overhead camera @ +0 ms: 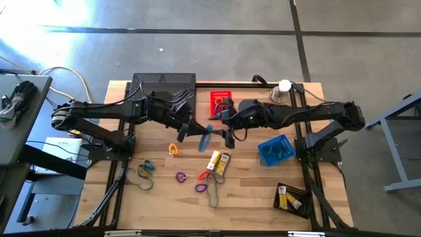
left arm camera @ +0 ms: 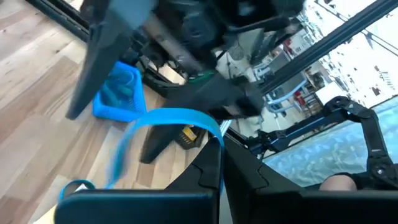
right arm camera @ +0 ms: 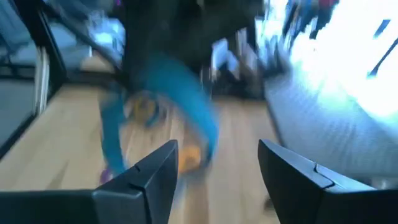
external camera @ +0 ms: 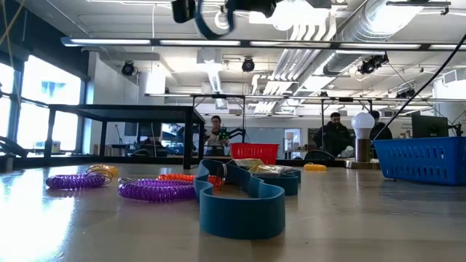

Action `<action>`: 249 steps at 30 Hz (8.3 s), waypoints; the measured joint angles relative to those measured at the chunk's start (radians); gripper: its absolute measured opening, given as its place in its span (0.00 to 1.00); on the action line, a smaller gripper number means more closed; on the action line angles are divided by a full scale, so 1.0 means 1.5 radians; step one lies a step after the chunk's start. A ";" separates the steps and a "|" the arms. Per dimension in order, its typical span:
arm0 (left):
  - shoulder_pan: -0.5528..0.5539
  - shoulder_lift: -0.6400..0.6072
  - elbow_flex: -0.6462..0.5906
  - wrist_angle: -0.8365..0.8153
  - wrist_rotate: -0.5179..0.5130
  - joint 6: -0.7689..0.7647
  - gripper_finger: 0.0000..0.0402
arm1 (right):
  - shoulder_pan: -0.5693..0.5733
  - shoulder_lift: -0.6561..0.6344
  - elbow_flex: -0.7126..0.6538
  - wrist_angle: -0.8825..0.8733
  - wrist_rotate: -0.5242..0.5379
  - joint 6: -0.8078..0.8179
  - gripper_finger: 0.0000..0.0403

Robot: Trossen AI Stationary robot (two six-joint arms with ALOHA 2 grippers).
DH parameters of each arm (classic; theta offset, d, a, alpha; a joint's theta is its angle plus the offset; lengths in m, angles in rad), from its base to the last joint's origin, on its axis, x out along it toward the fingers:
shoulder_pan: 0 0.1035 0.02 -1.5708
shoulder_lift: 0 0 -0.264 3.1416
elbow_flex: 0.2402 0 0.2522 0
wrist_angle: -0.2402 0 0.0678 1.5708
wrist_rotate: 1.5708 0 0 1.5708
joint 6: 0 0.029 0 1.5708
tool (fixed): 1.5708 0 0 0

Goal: Pick & Place Office Desk Supplies
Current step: Put the blue rubber band into the blue bin

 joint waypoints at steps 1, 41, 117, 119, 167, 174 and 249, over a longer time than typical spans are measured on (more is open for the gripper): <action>0.000 0.001 0.000 -0.002 0.000 0.000 0.00 | 0.003 0.008 0.004 0.023 0.001 -0.013 0.52; -0.004 0.015 0.000 -0.023 -0.071 0.111 0.14 | 0.010 0.029 0.001 -0.065 0.050 -0.016 0.01; -0.008 0.015 -0.001 -0.174 -0.148 0.166 0.34 | 0.100 -0.157 -0.350 -0.664 0.004 0.527 0.01; -0.008 0.015 -0.001 -0.177 -0.148 0.166 0.34 | 0.084 -0.157 -0.350 -0.667 -0.004 0.540 0.01; 0.042 0.015 -0.001 -0.324 -0.147 0.181 0.34 | -0.087 -0.159 -0.138 -0.671 -0.126 0.287 0.37; 0.042 0.015 -0.001 -0.335 -0.148 0.192 0.34 | -0.005 -0.159 -0.138 -0.643 -0.314 0.184 0.37; -0.181 0.015 -0.001 -0.340 -0.275 0.118 0.34 | 0.252 0.083 -0.190 -0.526 0.004 -0.069 0.17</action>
